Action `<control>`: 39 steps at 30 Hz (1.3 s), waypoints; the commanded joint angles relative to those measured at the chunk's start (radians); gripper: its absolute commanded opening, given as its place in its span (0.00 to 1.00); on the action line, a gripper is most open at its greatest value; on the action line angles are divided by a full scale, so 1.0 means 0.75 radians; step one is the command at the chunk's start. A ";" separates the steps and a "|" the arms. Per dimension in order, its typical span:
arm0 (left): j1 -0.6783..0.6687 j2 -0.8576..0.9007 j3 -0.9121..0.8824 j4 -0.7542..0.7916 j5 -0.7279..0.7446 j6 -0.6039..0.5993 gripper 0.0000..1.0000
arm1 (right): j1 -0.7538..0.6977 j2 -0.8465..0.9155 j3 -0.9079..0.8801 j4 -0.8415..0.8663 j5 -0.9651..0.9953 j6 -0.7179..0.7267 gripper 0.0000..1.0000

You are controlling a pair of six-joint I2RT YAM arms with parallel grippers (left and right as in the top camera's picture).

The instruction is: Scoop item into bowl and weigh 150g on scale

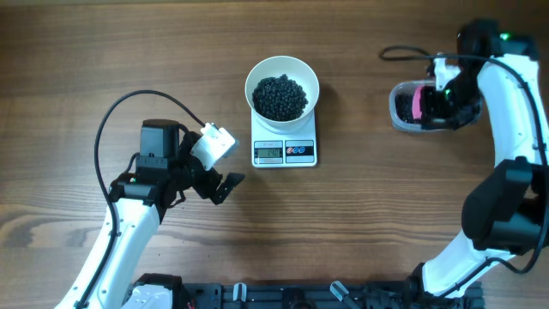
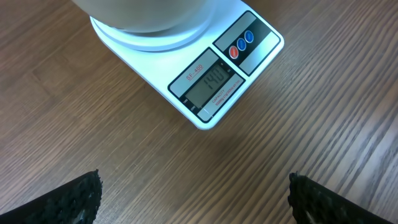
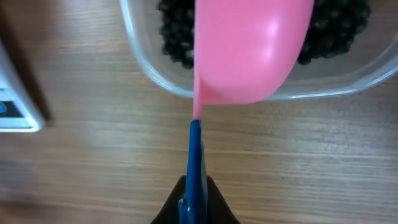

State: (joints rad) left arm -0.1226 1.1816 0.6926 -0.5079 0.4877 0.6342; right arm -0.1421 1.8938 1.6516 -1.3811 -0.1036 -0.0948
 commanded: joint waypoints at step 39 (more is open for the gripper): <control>-0.009 -0.012 -0.014 0.004 0.025 0.021 1.00 | -0.129 0.085 -0.142 0.139 -0.245 -0.152 0.04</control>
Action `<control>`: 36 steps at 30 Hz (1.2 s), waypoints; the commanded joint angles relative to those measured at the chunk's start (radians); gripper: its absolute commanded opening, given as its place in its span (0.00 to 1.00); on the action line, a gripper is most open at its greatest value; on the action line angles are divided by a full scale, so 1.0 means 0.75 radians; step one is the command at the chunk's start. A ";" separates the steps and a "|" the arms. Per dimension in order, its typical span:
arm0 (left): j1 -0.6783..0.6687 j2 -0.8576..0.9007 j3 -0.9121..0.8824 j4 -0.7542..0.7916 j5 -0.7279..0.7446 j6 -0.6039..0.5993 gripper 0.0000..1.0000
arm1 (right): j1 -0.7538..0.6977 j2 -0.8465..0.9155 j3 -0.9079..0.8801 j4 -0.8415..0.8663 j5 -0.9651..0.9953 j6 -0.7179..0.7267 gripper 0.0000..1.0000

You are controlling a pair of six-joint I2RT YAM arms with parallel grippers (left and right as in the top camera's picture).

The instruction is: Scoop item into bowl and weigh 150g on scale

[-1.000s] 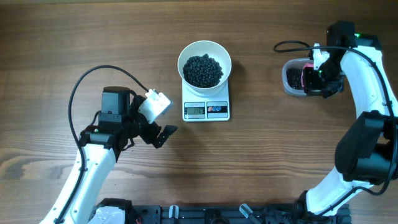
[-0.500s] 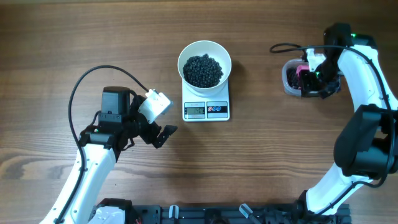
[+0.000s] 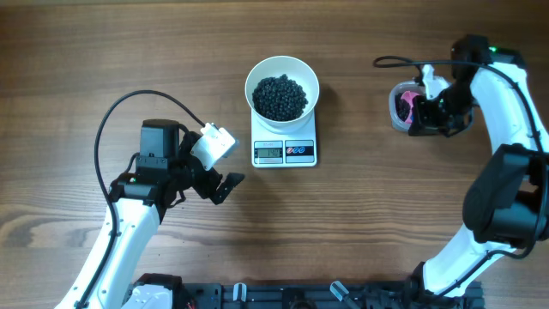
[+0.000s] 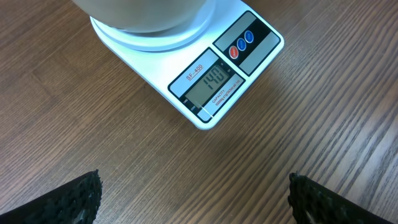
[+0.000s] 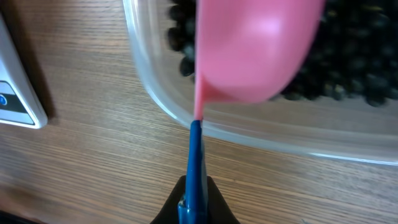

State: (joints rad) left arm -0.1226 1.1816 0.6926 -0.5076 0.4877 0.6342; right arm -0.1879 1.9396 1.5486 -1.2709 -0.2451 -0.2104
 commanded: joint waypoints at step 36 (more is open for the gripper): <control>-0.009 -0.012 -0.014 0.003 0.025 0.021 1.00 | 0.287 0.024 0.347 0.119 -0.916 0.157 0.04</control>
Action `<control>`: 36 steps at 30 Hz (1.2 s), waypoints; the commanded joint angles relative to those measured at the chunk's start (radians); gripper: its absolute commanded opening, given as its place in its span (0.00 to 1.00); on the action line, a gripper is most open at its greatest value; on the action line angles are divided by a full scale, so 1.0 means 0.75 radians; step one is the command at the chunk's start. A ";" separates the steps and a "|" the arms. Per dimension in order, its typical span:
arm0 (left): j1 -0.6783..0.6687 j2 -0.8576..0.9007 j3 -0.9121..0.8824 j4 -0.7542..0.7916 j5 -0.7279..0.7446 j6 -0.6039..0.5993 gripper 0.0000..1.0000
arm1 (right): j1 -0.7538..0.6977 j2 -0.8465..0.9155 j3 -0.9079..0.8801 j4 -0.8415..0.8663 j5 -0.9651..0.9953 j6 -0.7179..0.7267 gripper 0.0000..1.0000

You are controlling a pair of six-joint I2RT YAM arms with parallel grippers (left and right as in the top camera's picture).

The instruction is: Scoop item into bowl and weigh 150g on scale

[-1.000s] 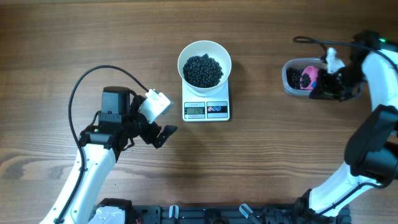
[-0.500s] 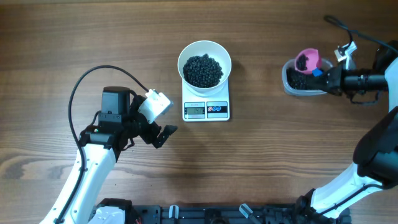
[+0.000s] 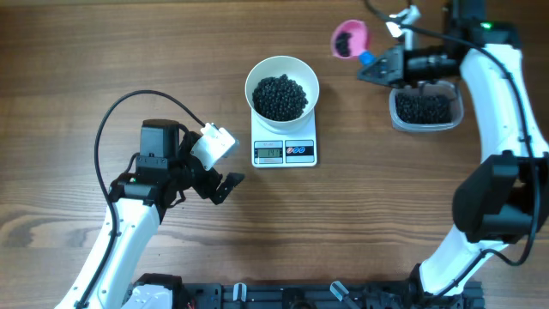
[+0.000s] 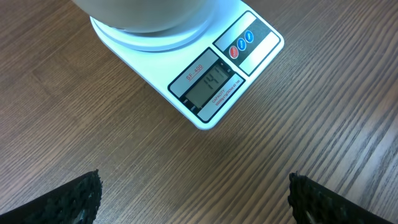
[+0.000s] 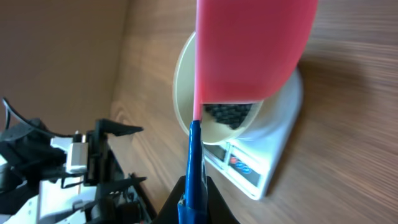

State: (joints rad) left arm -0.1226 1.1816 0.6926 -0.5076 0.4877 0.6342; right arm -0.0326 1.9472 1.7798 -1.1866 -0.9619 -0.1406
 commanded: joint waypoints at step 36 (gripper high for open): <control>-0.009 -0.012 -0.014 0.003 0.025 0.021 1.00 | 0.695 0.014 0.039 0.106 1.138 0.016 0.04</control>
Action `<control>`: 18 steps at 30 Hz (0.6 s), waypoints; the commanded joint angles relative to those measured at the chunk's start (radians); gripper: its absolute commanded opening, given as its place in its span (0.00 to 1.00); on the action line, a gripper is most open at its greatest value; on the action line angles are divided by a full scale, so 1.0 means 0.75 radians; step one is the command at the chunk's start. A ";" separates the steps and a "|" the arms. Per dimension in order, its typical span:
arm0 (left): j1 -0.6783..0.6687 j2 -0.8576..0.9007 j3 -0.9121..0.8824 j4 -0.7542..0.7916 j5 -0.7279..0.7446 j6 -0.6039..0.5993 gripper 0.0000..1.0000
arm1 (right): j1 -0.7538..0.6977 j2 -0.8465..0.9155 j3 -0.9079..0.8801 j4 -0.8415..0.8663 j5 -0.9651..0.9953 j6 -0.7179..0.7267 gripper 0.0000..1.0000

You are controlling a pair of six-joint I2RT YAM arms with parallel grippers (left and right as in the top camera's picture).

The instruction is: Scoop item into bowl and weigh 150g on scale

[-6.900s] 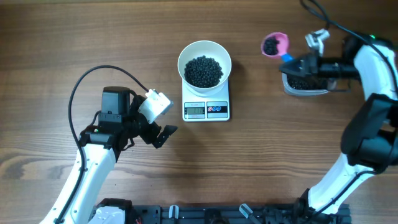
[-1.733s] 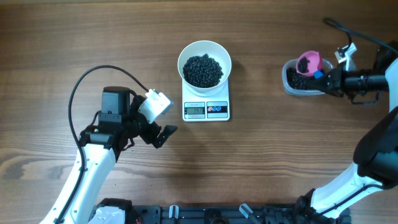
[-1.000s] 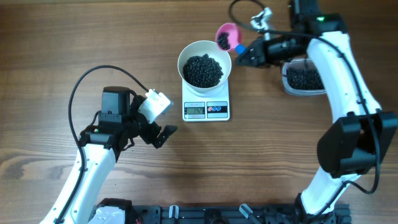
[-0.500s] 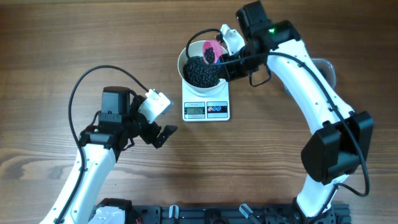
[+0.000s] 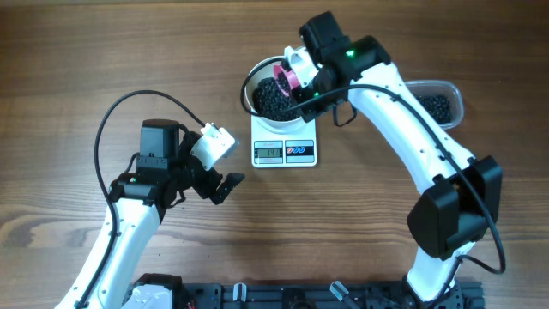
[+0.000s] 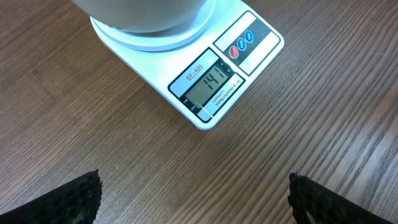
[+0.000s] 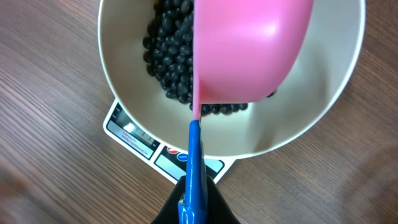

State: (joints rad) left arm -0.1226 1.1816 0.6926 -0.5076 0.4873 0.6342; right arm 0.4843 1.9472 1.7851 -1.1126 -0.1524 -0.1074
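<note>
A white bowl (image 5: pixel 257 73) holding black beans (image 7: pixel 168 68) stands on the white scale (image 5: pixel 285 152), whose display (image 6: pixel 206 83) reads 141. My right gripper (image 7: pixel 194 202) is shut on the blue handle of a pink scoop (image 7: pixel 249 50), and the scoop (image 5: pixel 284 75) hangs over the bowl's inside. My left gripper (image 6: pixel 194 196) is open above bare wood just in front of the scale, its fingertips (image 6: pixel 68 199) wide apart.
A clear tub of black beans (image 5: pixel 439 101) sits at the right behind my right arm. A black cable (image 5: pixel 120 116) loops over the table to the left of the scale. My left arm (image 5: pixel 129 215) rests at the lower left.
My right gripper moved the pink scoop from above the table right of the bowl to over the bowl's inside. The scale still reads 141. The left arm has not moved.
My right gripper held the pink scoop at the bean tub, first at its rim, then dipped among the beans. Then the scoop was lifted with beans in it, right of the bowl. Now it hangs over the bowl. The scale went from 140 to 141.
</note>
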 commanded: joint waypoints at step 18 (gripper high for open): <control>-0.009 -0.012 -0.014 0.003 0.026 0.021 1.00 | -0.051 0.014 0.031 0.052 -0.268 0.008 0.04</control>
State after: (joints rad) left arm -0.1226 1.1816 0.6926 -0.5076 0.4873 0.6342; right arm 0.4648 1.9472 1.7851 -1.0786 -0.2989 -0.1093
